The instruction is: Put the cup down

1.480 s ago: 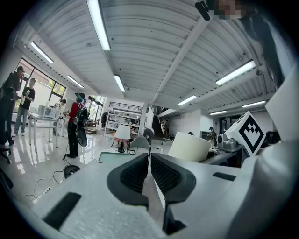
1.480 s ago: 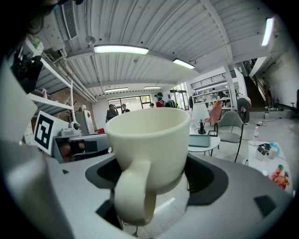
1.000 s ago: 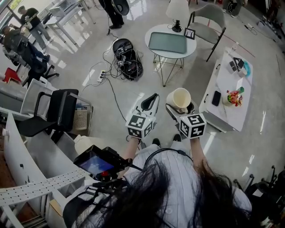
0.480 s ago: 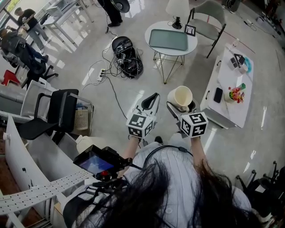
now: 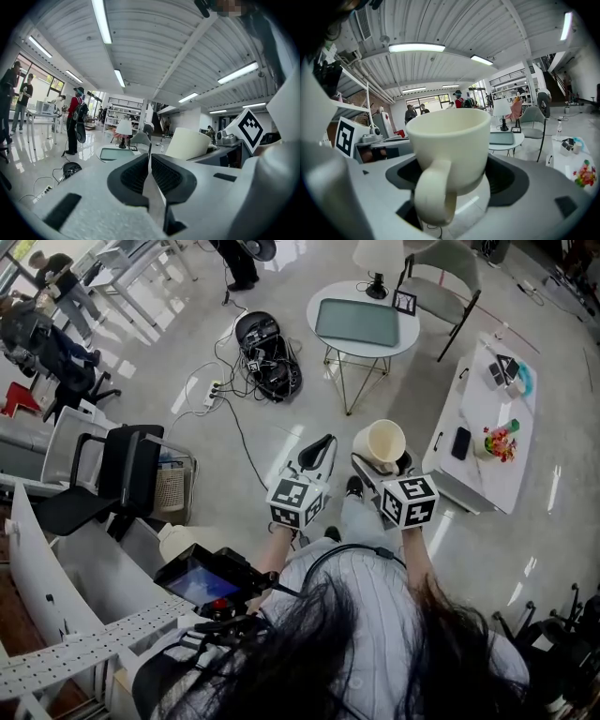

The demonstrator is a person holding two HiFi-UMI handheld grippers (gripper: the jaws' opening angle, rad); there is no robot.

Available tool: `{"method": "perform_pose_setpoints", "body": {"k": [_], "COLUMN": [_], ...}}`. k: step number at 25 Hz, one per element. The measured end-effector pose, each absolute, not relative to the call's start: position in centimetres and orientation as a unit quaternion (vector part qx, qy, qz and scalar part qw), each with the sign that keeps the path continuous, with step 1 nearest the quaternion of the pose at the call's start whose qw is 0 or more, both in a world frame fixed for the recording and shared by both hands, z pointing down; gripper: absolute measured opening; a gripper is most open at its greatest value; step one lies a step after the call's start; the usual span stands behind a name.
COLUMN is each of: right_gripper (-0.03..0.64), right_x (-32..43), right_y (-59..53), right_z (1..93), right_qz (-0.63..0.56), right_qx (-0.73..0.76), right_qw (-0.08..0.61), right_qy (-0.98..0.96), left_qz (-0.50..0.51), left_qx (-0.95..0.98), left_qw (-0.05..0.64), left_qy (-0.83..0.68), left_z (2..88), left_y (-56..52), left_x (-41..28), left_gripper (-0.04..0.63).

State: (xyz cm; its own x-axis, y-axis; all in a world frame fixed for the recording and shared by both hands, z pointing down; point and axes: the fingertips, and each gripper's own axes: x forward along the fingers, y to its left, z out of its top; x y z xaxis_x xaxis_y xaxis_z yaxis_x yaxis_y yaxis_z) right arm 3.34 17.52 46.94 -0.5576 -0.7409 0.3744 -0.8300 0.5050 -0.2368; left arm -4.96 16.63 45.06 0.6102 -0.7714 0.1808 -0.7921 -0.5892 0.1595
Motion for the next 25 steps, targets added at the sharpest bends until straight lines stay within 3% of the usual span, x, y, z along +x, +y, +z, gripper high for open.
{"method": "perform_pose_setpoints", "body": {"k": [11,25], "right_gripper": [0.397,0.397], "right_x": [3.4,6.4], "right_y": [9.7,-3.0], "right_z": [48.1,48.6], "right_qz": [0.203,0.206], "right_qx": [0.437,0.423], "right_qw": [0.123,0.129], "right_qy": [-0.867,-0.873], "left_qz": [0.051,0.06], "left_qx": [0.874,0.868], "left_qw": [0.12,0.125], "left_qy": [-0.468,-0.477], "left_z": [45.9,46.0], "left_y": [9.2,-2.7], "left_x": [-6.0,-2.4], "left_gripper": [0.017,0.017]}}
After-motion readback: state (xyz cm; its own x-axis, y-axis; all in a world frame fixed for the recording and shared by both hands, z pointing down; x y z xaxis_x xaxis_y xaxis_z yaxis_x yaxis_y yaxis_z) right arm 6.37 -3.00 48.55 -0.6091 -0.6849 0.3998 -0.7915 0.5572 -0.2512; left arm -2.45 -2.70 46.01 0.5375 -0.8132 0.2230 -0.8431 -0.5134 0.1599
